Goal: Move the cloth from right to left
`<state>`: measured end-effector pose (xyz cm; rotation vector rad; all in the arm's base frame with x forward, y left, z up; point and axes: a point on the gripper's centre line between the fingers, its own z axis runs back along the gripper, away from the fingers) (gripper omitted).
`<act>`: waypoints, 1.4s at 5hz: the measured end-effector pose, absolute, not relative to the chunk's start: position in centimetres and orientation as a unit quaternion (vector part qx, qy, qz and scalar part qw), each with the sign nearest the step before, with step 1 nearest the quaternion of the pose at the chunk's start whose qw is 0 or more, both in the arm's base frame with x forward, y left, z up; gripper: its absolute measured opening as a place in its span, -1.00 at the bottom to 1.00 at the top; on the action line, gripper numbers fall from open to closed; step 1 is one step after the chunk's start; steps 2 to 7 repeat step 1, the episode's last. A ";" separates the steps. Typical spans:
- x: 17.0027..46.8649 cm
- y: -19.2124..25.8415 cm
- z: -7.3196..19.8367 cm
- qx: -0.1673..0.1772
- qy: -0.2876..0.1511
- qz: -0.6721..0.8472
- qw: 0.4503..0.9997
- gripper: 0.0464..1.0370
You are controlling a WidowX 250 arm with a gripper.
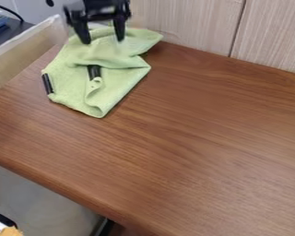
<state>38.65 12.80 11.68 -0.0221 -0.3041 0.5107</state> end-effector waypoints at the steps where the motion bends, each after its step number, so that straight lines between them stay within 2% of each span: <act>1: 38.3 12.5 13.6 -0.018 -0.173 0.233 0.957 0.93; 7: 38.3 12.5 13.6 -0.018 -0.173 0.233 0.957 0.93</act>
